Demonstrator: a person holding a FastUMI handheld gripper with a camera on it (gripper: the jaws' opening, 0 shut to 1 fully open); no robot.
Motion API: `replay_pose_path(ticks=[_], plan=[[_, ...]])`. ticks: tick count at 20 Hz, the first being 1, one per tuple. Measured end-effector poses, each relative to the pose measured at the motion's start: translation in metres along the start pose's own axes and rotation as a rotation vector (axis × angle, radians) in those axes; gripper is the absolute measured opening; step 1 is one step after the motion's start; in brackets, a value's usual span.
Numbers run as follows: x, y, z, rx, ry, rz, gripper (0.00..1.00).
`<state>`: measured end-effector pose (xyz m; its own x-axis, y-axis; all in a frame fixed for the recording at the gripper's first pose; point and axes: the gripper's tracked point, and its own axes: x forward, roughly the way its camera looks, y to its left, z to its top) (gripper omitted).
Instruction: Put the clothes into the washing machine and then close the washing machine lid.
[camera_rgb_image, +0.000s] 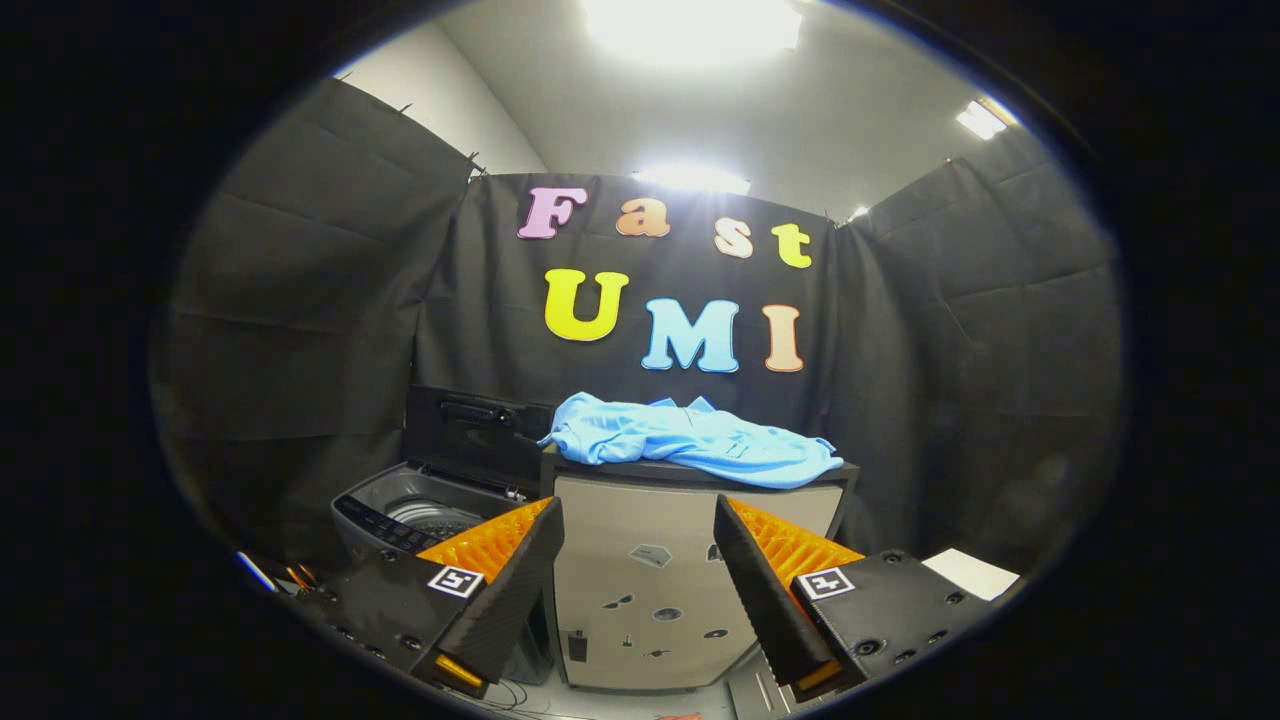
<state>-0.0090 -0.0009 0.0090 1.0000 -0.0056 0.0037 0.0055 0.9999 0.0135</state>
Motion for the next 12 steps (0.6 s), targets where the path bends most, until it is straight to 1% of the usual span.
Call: replay_pose_path(ticks=[12], plan=[[-0.0056, -0.0020, 0.0056, 0.004, -0.007, -0.009, 0.98]])
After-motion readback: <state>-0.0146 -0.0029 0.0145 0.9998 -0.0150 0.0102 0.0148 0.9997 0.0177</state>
